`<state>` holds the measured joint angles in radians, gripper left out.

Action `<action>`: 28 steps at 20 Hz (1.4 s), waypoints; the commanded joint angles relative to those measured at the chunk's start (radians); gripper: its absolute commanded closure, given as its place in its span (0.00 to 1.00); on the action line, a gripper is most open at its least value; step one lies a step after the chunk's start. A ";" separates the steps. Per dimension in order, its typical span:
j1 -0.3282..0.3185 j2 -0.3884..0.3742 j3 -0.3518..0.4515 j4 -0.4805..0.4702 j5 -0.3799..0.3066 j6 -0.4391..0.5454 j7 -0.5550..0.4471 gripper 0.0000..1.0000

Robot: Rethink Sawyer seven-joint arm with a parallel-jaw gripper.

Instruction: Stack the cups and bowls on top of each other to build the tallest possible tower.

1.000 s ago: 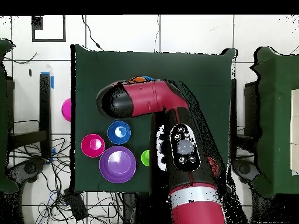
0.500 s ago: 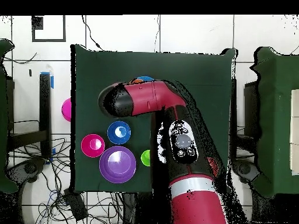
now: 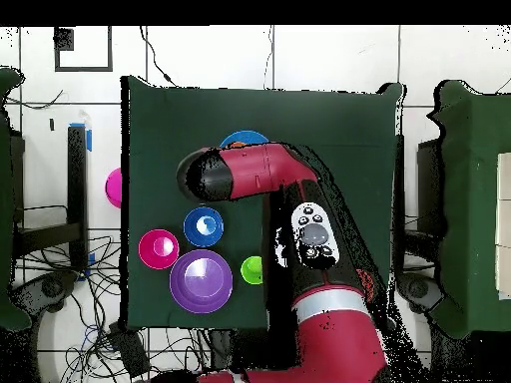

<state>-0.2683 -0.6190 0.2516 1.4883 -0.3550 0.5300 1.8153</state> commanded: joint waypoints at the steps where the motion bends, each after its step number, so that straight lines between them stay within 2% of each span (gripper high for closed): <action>1: -0.024 0.044 0.070 0.064 -0.120 -0.107 -0.100 1.00; 11: -0.053 0.020 0.091 0.093 -0.152 -0.113 -0.110 1.00; 28: -0.040 0.030 0.079 0.104 -0.177 -0.141 -0.062 1.00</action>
<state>-0.3138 -0.5998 0.2593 1.5094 -0.4495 0.4441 1.8153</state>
